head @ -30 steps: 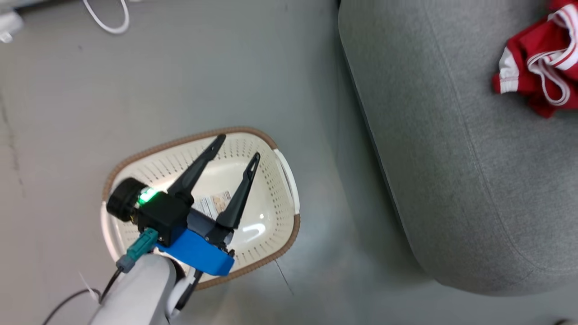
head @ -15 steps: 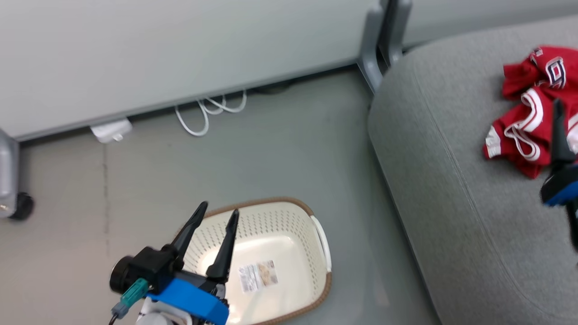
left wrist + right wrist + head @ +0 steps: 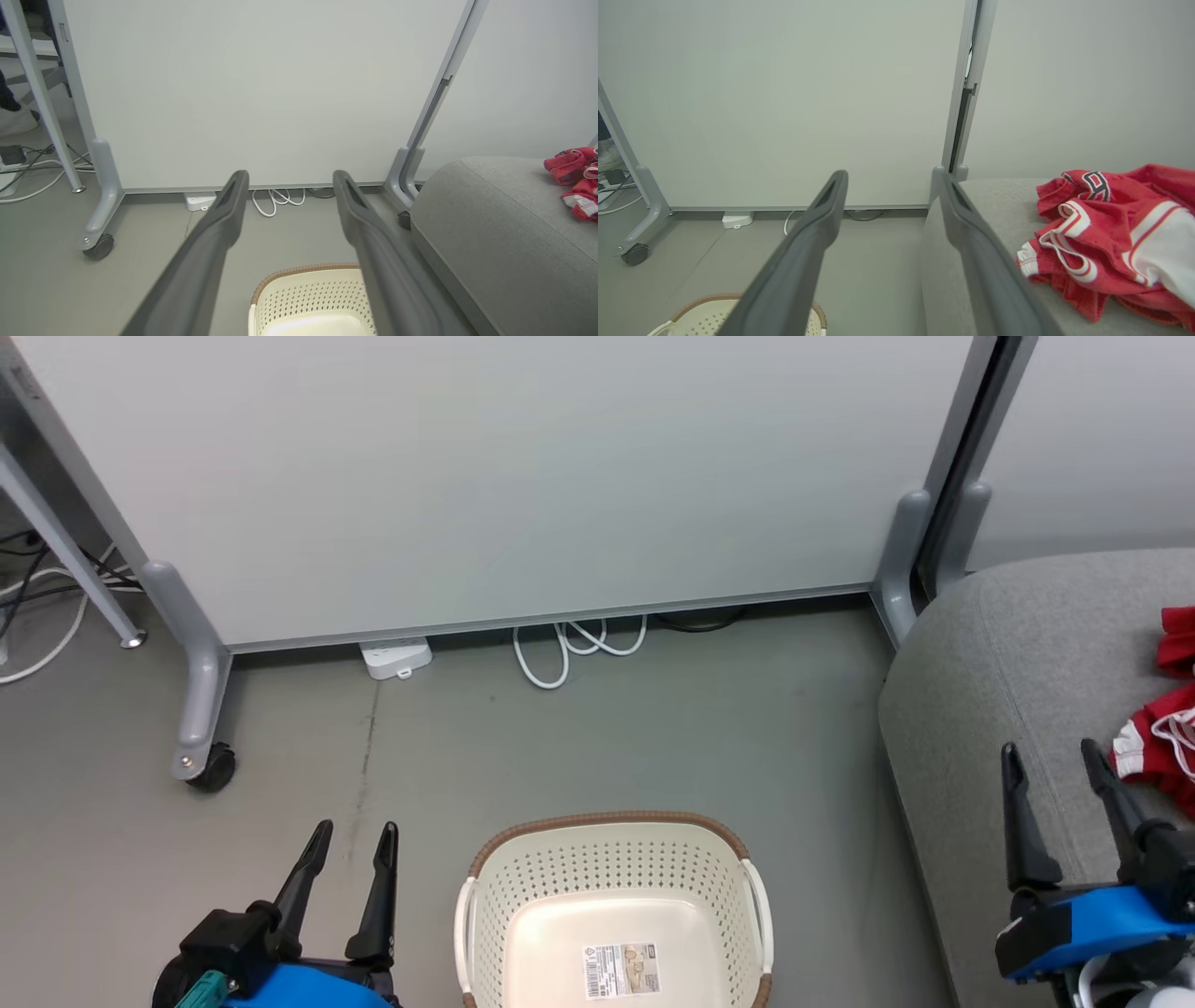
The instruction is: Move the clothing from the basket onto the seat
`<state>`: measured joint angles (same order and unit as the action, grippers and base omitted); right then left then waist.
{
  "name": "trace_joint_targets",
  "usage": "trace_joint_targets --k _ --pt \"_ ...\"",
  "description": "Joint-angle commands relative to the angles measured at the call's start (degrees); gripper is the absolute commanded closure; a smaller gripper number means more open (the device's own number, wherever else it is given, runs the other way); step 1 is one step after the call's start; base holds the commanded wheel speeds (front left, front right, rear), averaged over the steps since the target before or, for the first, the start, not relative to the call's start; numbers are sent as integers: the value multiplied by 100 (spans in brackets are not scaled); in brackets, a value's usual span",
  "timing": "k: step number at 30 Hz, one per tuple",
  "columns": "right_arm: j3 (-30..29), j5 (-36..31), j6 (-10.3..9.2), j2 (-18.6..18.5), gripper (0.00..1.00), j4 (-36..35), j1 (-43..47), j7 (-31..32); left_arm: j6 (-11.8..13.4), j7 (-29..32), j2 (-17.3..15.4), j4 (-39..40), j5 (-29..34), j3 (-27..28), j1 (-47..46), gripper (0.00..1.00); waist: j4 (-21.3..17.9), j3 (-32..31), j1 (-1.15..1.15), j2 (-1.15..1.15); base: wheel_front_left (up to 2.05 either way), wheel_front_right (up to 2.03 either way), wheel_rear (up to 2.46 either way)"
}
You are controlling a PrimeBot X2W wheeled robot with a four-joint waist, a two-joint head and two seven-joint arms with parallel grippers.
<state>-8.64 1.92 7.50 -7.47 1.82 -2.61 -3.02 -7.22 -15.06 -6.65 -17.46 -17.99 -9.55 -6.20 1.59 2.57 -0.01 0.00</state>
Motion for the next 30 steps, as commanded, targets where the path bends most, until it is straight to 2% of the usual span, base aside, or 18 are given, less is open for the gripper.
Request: trace_joint_targets --k 1,10,30 --pt "34 -28 -2 101 0 -156 201 26 -22 -16 3 -29 49 71 97 0 149 -131 1 0 0 0 0" --pt "224 -34 -2 408 0 -465 715 97 -27 -16 56 -151 65 304 232 0 243 -276 1 0 0 0 0" --pt "313 50 -2 466 0 -328 762 84 -32 -17 -53 -416 -119 120 113 0 163 -387 1 0 0 0 0"
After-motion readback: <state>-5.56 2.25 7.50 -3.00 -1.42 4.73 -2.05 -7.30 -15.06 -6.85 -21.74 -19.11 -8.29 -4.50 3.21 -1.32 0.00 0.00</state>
